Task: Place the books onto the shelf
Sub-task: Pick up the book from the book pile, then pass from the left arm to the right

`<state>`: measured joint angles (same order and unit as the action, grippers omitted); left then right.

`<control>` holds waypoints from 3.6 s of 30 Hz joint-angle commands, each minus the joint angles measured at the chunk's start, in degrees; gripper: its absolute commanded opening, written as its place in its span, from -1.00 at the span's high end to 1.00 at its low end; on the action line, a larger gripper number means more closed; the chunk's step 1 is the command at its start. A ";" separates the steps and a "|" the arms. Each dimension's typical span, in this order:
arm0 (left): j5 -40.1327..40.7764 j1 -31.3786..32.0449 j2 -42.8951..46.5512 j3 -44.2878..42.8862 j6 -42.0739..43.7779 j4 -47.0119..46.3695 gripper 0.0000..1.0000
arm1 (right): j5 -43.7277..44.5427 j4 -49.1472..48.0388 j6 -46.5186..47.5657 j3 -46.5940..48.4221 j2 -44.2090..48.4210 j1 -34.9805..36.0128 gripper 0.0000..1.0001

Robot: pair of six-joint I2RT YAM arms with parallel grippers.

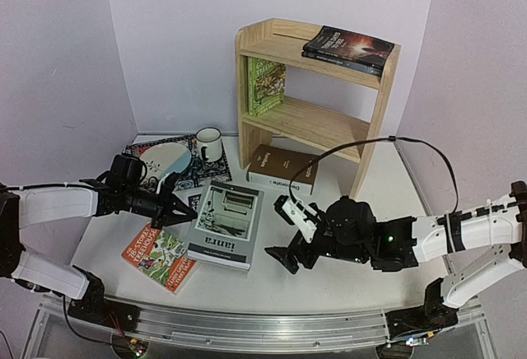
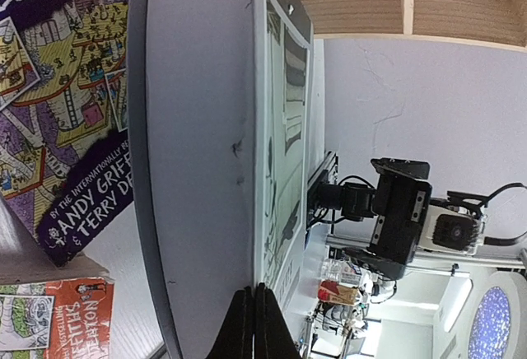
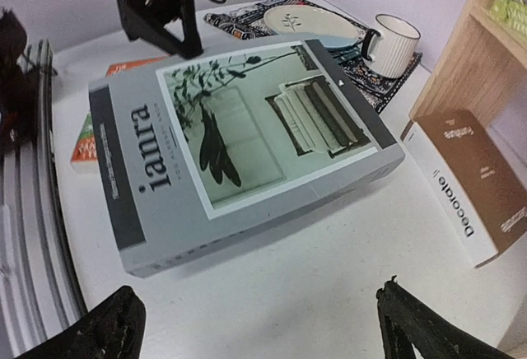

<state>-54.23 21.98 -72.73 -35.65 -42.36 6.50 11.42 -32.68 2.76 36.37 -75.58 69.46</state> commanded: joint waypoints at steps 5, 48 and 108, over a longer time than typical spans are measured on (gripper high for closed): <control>-5.82 0.28 3.27 -3.75 -1.74 -1.07 0.97 | -4.48 -21.31 36.84 -13.24 7.24 0.33 -0.97; -7.23 6.33 -2.90 -7.44 1.35 -1.41 1.00 | 7.42 -39.22 73.69 -15.68 -5.87 1.33 -0.97; -9.82 6.32 7.48 -19.11 -9.73 -1.58 1.00 | 6.26 -58.04 84.76 -16.19 -0.04 1.29 -0.97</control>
<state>-62.92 28.10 -65.39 -52.21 -51.49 7.43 16.70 -74.09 88.50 20.04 -78.85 70.46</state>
